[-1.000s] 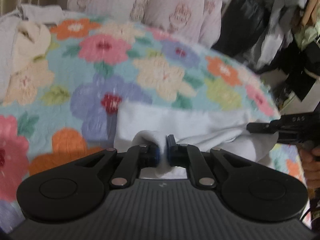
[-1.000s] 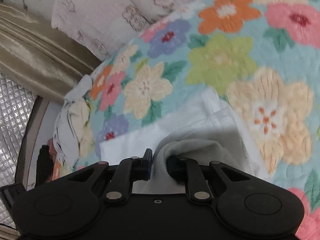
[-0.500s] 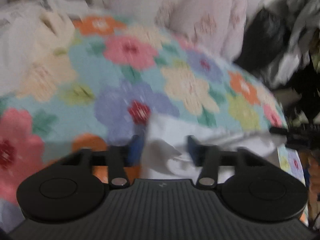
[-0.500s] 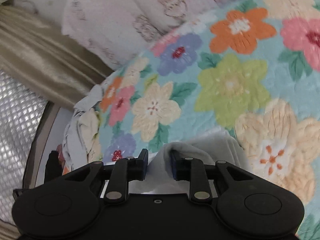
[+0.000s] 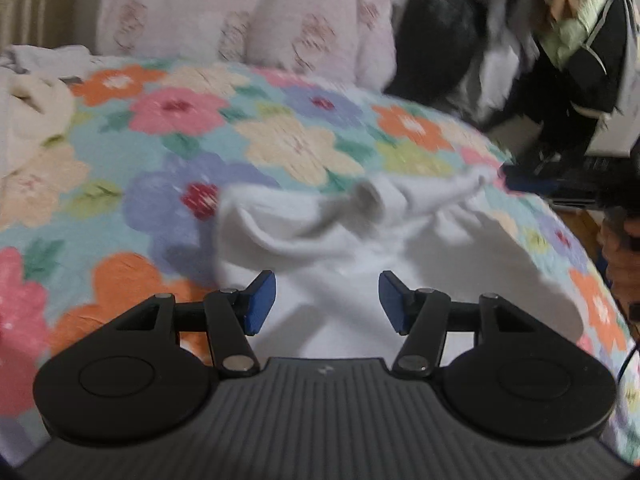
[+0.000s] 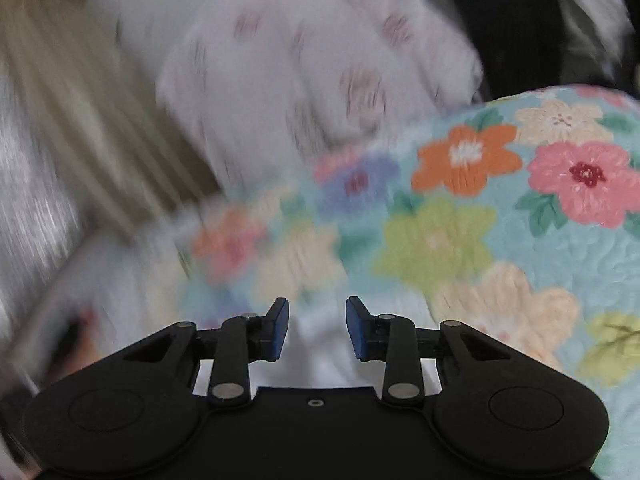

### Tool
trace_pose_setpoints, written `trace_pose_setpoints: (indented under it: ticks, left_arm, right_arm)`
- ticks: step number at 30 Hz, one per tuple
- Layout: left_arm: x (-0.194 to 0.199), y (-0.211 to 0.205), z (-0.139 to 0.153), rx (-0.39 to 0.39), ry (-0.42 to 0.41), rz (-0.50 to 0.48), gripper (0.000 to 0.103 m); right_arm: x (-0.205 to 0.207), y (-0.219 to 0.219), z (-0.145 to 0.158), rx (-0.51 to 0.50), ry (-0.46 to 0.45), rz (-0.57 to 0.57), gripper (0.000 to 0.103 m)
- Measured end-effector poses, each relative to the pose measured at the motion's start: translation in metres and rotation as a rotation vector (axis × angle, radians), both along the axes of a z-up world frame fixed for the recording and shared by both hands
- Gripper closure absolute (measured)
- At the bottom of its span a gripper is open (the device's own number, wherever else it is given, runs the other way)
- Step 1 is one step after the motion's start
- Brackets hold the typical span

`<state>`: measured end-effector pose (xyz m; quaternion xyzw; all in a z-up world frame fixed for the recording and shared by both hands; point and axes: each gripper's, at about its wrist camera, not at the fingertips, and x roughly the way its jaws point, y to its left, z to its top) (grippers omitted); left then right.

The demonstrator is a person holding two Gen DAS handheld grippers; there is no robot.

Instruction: Fold clothes

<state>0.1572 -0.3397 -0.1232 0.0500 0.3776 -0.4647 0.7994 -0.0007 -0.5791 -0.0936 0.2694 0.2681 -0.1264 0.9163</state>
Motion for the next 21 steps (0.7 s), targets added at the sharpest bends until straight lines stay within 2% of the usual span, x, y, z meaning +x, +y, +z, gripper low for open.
trace_pose_setpoints:
  ticks: [2,5,8,13,14,18,21]
  left_arm:
    - [0.002,-0.018,-0.004,0.048,0.001,-0.005,0.047]
    - [0.016,-0.043,-0.007,0.107,-0.006,0.045,0.047]
    - [0.037,-0.059,-0.007,0.135,0.001,0.147,0.045]
    - [0.060,-0.055,-0.003,0.110,-0.007,0.292,0.035]
    - [0.061,-0.051,-0.003,0.107,0.001,0.309,0.032]
    - [0.058,-0.026,-0.006,0.120,0.047,0.364,0.032]
    - [0.040,0.003,-0.012,0.132,0.086,0.334,0.032]
  right_arm:
    - [0.015,0.025,-0.010,-0.108,0.111,0.090,0.065]
    - [0.039,0.040,-0.028,-0.102,0.179,0.185,0.063]
    - [0.062,0.036,-0.035,-0.110,0.185,0.087,0.063]
    - [0.082,0.013,-0.037,-0.052,0.170,-0.057,0.063]
    - [0.080,0.011,-0.037,-0.038,0.179,-0.067,0.063]
    - [0.053,0.024,-0.030,-0.038,0.200,-0.046,0.060]
    - [0.014,0.043,-0.022,-0.068,0.183,-0.003,0.054]
